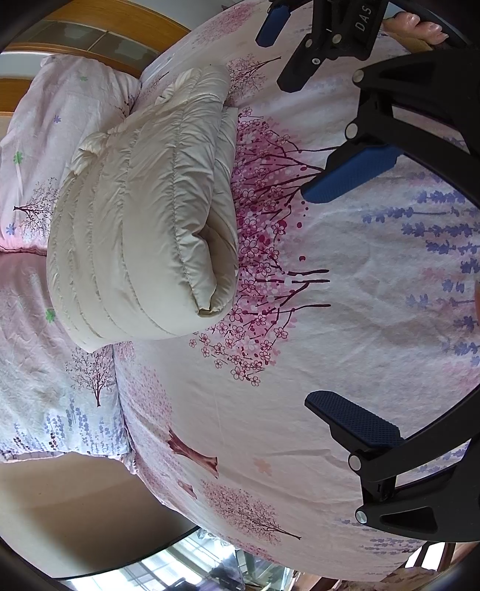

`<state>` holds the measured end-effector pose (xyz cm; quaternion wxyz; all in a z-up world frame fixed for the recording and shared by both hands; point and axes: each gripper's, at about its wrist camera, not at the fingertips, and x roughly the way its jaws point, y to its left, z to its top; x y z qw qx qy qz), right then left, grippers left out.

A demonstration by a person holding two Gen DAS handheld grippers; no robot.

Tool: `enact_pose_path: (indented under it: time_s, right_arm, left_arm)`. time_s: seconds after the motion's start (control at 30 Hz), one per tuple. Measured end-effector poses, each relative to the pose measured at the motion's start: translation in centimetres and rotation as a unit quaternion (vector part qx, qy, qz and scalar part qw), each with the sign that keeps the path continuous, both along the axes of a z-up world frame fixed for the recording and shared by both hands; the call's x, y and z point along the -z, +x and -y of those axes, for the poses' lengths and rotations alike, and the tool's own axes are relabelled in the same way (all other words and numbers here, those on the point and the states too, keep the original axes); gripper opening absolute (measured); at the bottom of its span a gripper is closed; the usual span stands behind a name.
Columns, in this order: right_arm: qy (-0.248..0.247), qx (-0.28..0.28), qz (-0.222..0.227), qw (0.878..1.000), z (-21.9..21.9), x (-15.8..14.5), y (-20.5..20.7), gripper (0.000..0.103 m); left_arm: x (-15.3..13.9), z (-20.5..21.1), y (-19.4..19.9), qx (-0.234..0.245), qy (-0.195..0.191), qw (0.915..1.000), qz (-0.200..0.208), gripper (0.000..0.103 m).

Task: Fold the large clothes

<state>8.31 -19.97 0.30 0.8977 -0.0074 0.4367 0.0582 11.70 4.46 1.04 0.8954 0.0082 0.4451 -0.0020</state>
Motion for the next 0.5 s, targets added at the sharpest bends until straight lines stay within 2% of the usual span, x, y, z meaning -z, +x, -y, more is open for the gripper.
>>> enact_pose_path:
  time_s: [0.5]
  right_arm:
    - [0.008, -0.001, -0.006, 1.000, 0.06, 0.25, 0.32, 0.101]
  left_arm:
    - [0.29, 0.19, 0.10, 0.003, -0.006, 1.0000, -0.005, 0.102]
